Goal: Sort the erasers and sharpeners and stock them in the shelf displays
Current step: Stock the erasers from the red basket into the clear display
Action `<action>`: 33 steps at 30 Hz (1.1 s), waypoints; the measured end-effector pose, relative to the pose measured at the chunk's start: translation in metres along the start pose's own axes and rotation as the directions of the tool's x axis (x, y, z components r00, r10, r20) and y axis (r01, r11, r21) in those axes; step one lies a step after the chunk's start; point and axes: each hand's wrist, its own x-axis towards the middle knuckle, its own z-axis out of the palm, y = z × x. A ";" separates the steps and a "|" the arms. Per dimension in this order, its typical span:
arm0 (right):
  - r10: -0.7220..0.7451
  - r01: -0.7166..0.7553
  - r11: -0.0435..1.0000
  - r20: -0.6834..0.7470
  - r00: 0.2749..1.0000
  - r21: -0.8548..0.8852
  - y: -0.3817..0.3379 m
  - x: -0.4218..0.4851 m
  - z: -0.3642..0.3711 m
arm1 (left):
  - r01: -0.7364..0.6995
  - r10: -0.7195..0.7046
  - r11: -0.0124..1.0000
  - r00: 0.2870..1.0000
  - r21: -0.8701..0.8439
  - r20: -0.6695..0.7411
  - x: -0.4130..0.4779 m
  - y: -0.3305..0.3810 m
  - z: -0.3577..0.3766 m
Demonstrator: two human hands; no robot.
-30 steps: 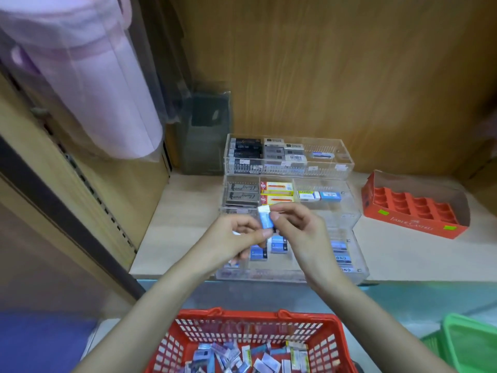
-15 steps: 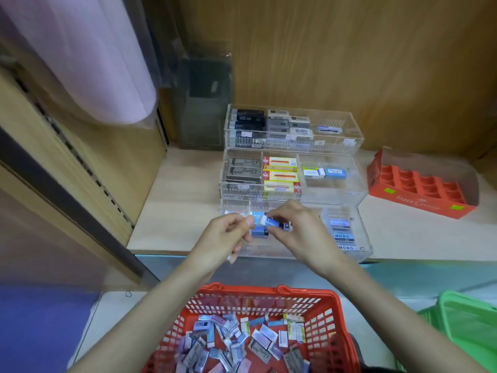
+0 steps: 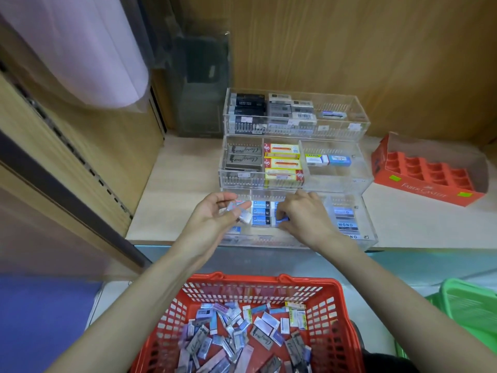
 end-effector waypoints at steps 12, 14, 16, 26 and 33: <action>0.092 -0.168 0.118 0.157 0.983 0.979 -0.044 -0.031 -0.039 | -0.146 0.151 0.982 0.988 0.118 -0.032 -0.008 0.010 -0.001; 0.163 -0.204 -0.084 0.216 0.963 0.975 -0.049 -0.034 -0.038 | -0.133 0.135 0.982 0.991 0.132 -0.009 -0.012 0.011 -0.003; 0.200 -0.198 -0.233 0.246 0.948 0.952 -0.053 -0.035 -0.036 | -0.085 0.085 0.982 0.996 0.168 0.005 -0.016 0.012 -0.006; 0.166 -0.024 0.269 -0.022 0.986 0.963 -0.071 -0.038 -0.022 | 0.191 -0.171 0.930 0.981 0.313 -0.091 -0.028 0.009 -0.012; 0.095 0.044 0.771 -0.183 0.978 0.635 -0.071 -0.027 -0.009 | 0.265 -0.199 0.917 0.952 0.299 -0.233 -0.029 0.009 -0.026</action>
